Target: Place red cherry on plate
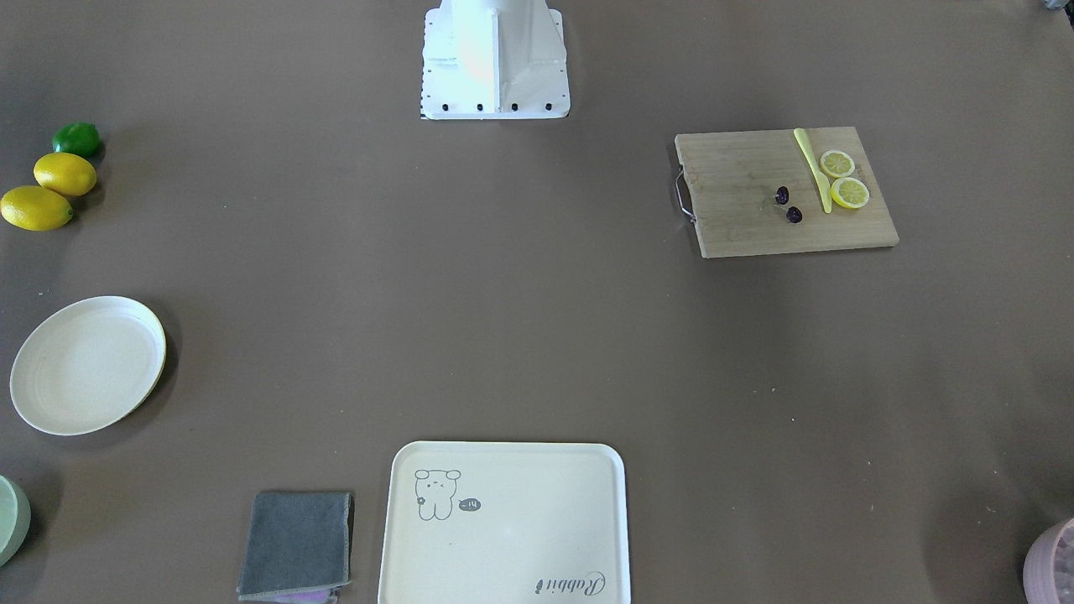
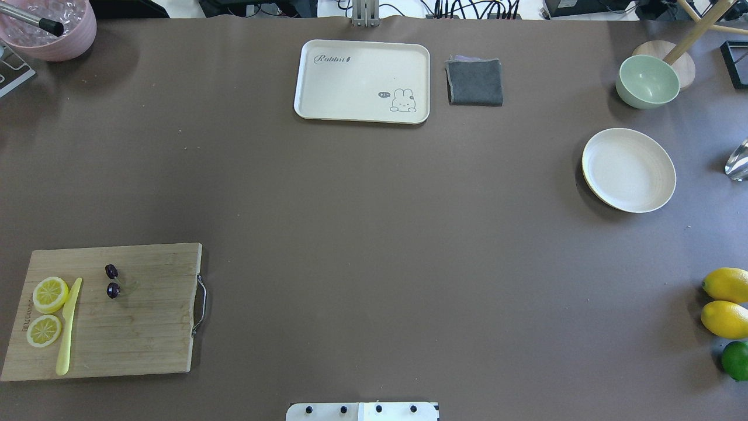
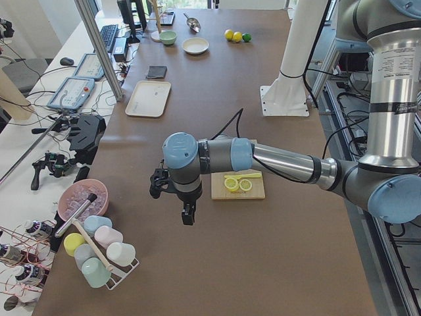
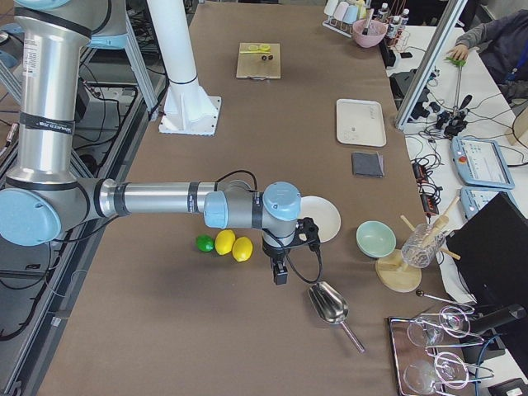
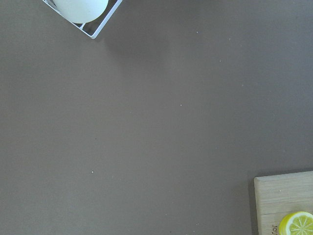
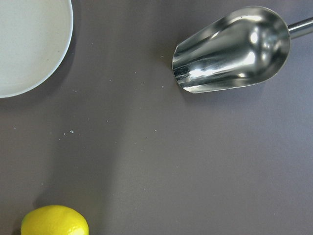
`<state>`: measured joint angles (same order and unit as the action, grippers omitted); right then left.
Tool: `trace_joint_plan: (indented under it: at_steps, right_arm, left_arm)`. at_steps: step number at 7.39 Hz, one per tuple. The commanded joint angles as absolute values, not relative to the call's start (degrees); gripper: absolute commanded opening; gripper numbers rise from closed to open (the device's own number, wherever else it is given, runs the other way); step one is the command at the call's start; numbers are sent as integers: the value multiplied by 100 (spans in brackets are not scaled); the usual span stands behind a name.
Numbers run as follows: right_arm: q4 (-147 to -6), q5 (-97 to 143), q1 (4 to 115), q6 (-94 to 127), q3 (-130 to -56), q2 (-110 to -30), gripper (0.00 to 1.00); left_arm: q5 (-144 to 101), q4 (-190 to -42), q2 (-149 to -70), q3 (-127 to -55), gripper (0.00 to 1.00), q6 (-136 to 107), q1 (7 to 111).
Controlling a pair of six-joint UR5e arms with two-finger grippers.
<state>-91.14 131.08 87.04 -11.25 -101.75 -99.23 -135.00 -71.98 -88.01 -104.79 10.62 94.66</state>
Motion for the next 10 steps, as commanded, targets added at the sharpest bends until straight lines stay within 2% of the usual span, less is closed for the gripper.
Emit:
trace_joint_plan:
  at_steps: [1,4,5,7,10]
  right_arm:
    - [-9114,13113,8701,-1116,-10178,-9914,100]
    - [-9062,13105,8710,-1107,-10309,-9862,100]
    - [-8287,13070,8736,-1090,-10632,-9861,100]
    - [-7446,13148,8859,-941,-10591,-9922,100]
    - [-7260,13430,8537,988,-10521,-9634,100]
  left_arm:
    - [-13500,-7207,-8807,-10564,99,1081,9466]
    - [-13500,-7242,-8876,-10907,99,1072,9483]
    - [-13500,-7477,-9155,-10933,99,1046,9483]
    - [-13456,-9016,-9324,-10699,99,1028,9492]
    - [-13630,-11394,-8738,-10285,99,932,9484]
